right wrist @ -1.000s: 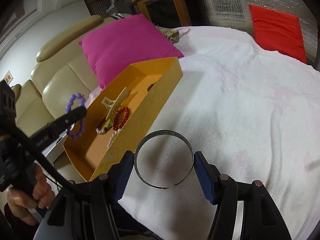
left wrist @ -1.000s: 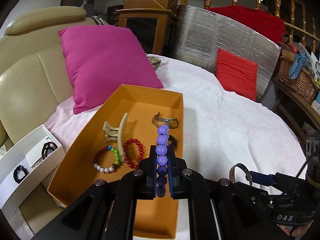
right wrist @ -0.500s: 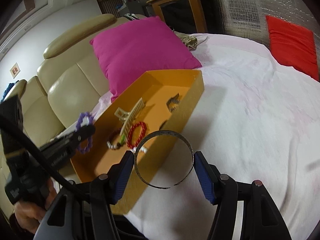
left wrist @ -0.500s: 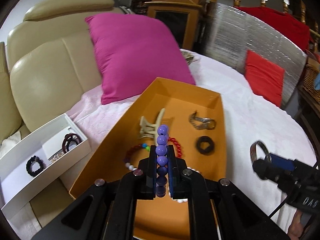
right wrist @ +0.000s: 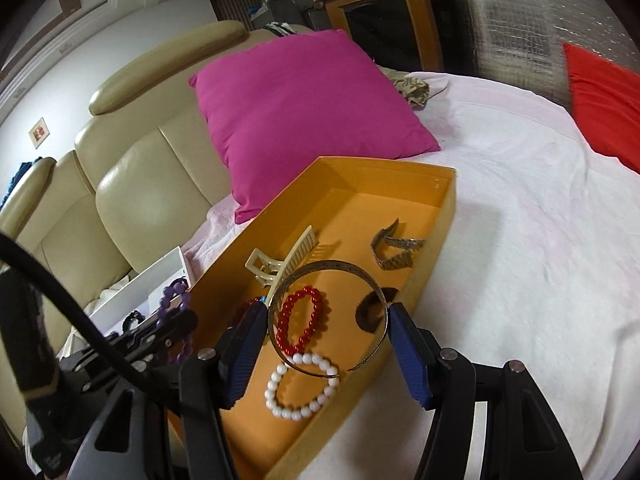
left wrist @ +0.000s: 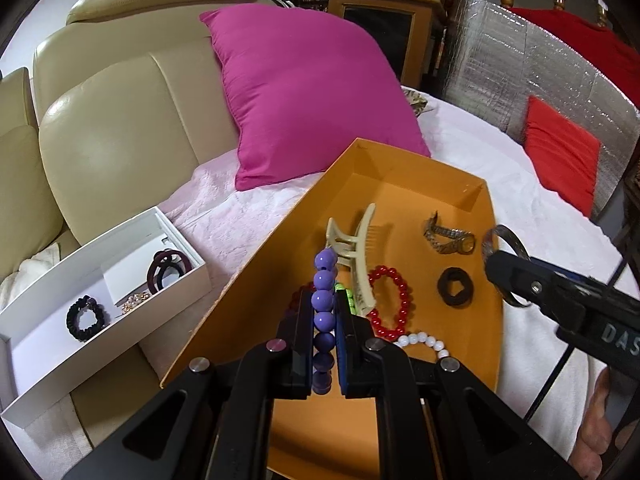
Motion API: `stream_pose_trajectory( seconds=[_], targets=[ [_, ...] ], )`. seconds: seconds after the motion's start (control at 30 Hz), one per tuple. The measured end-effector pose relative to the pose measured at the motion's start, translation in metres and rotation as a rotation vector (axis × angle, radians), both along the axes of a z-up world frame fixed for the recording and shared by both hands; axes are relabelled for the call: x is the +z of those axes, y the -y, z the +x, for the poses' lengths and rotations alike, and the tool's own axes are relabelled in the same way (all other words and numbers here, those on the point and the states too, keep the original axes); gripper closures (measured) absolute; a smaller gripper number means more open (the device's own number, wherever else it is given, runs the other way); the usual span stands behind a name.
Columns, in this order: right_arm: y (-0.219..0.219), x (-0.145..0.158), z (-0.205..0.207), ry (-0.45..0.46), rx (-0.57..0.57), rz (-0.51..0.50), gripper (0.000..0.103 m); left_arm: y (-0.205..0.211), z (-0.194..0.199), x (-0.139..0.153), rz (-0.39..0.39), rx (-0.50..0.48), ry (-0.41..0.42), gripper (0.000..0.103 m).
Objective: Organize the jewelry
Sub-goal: 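Lower the bangle into the box and open the right tool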
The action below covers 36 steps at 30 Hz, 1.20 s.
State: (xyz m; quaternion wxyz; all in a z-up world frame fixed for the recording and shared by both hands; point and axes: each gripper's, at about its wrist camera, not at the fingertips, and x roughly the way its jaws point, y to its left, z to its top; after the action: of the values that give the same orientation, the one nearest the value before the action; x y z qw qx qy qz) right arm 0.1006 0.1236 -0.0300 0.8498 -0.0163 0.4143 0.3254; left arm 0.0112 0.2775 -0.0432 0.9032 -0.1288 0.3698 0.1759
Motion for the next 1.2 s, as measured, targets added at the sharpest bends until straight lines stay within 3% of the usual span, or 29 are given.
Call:
stream_pose_trajectory(
  seconds=[0.47, 0.7, 1.2],
  targets=[
    [-0.042, -0.023, 0.025, -0.008, 0.037, -0.088, 0.038, -0.007, 0.007, -0.014, -0.004, 0.036, -0.059, 0.094],
    [-0.043, -0.036, 0.037, -0.051, 0.007, -0.108, 0.038, -0.007, 0.013, -0.023, -0.01, 0.041, -0.098, 0.094],
    [-0.049, -0.042, 0.038, -0.043, 0.009, -0.132, 0.038, -0.007, 0.019, -0.03, -0.006, 0.048, -0.133, 0.094]
  ],
)
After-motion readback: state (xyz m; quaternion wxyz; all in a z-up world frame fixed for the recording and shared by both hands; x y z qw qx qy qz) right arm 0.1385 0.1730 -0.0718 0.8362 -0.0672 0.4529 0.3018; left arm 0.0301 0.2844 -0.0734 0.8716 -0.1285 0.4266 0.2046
